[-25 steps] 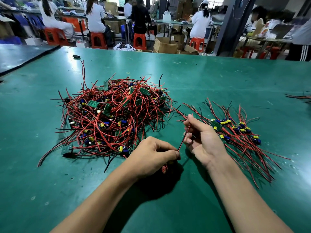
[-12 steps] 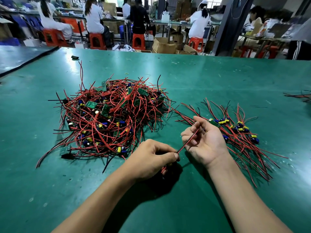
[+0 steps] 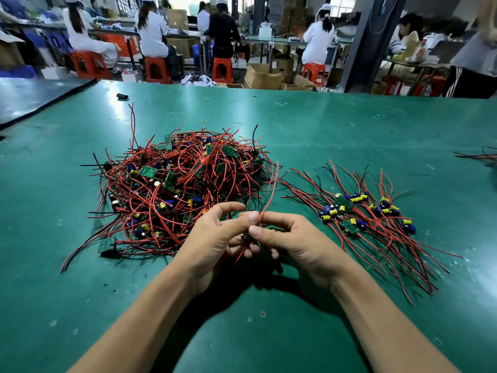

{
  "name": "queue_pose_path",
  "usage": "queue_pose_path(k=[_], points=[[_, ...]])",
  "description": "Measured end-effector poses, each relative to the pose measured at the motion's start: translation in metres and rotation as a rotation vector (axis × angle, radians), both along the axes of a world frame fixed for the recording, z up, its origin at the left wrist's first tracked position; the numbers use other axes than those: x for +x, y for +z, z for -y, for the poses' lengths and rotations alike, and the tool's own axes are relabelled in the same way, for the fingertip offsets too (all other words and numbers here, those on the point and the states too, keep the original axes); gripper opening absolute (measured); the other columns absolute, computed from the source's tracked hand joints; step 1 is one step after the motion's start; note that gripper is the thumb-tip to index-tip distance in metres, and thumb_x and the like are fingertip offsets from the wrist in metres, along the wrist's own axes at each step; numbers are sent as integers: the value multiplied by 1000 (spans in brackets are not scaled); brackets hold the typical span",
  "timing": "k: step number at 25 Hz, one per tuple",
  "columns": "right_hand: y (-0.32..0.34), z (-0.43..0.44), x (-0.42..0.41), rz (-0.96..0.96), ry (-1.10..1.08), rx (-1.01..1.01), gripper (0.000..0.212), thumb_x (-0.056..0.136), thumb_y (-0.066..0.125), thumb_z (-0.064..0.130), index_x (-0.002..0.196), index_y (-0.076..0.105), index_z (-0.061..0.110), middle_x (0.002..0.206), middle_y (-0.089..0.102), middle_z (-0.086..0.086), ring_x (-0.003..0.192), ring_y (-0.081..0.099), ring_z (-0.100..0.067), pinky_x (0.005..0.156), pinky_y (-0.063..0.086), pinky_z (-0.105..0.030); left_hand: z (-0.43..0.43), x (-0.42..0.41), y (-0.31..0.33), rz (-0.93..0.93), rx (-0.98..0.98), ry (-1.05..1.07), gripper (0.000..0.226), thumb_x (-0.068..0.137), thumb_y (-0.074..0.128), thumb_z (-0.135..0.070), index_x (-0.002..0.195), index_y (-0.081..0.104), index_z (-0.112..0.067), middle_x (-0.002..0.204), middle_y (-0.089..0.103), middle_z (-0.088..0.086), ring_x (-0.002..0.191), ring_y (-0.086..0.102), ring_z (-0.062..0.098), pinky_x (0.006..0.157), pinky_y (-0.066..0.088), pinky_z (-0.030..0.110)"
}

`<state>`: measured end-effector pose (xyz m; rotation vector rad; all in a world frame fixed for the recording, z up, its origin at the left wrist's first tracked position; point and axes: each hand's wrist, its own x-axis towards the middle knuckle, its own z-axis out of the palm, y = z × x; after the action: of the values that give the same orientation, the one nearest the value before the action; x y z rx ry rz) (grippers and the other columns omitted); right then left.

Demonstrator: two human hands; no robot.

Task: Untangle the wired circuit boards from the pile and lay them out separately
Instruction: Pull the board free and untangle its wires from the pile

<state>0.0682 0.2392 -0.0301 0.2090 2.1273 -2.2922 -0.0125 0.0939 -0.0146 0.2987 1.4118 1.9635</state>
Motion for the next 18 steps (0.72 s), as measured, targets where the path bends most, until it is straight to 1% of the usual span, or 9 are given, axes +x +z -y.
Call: queue_pose_path(k=[3, 6, 7, 9, 11, 12, 13, 15, 18], points=[[3, -3, 1, -27, -47, 2, 34, 76, 82, 39, 107, 76, 25, 95, 73, -6, 79, 62, -17, 56, 38, -17, 0, 2, 1, 19, 33, -38, 57, 74, 74, -20, 124, 52, -5, 79, 70, 17, 52, 63, 23, 47, 52, 25], [4, -7, 1, -63, -90, -12, 34, 67, 85, 37, 99, 79, 25, 87, 72, -1, 71, 59, -8, 56, 37, -16, 0, 3, 3, -45, 11, -87, 49, 79, 69, -30, 123, 57, -11, 92, 75, 12, 67, 70, 24, 58, 58, 30], [5, -8, 1, -79, -127, -25, 32, 66, 87, 34, 96, 79, 24, 84, 71, 1, 69, 58, -7, 56, 37, -17, 1, 3, 4, -165, -53, -74, 48, 80, 68, -35, 122, 60, -14, 92, 76, 8, 74, 72, 22, 64, 60, 31], [9, -10, -1, -160, -259, -115, 24, 66, 91, 23, 87, 79, 22, 75, 66, 2, 62, 53, -6, 55, 36, -22, 3, 5, 2, -557, -191, 78, 37, 83, 71, -40, 115, 64, -22, 93, 76, 0, 88, 72, 16, 78, 59, 35], [16, -13, -2, -298, -395, -243, 20, 68, 84, 18, 85, 73, 18, 66, 58, 3, 54, 46, -8, 52, 37, -22, 4, 9, -2, -930, -243, 347, 19, 87, 73, -33, 101, 68, -23, 89, 72, -6, 85, 67, 11, 76, 54, 30], [21, -13, -1, -368, -432, -273, 22, 68, 82, 16, 87, 70, 18, 65, 57, 3, 52, 45, -8, 50, 38, -21, 2, 12, -3, -1009, -234, 418, 12, 88, 72, -31, 93, 68, -21, 82, 69, -6, 76, 65, 9, 69, 50, 27], [24, -12, 1, -421, -445, -255, 28, 68, 84, 14, 89, 66, 16, 66, 59, 4, 52, 47, -9, 50, 39, -20, 0, 15, -3, -993, -215, 405, 15, 90, 70, -32, 85, 69, -17, 74, 66, -5, 67, 61, 9, 61, 47, 25], [27, -6, 5, -458, -400, -93, 32, 67, 85, 9, 90, 63, 18, 71, 65, 5, 57, 54, -8, 54, 45, -17, -5, 21, 1, -725, -80, 196, 32, 92, 60, -38, 80, 70, -10, 67, 66, 3, 57, 57, 12, 52, 43, 25], [29, 9, 11, -390, -170, 133, 33, 69, 83, 5, 87, 68, 28, 78, 69, 4, 70, 63, -8, 65, 51, -17, -5, 16, 9, -322, 15, 59, 41, 100, 48, -31, 76, 74, -10, 67, 68, 7, 59, 61, 17, 53, 51, 27]])
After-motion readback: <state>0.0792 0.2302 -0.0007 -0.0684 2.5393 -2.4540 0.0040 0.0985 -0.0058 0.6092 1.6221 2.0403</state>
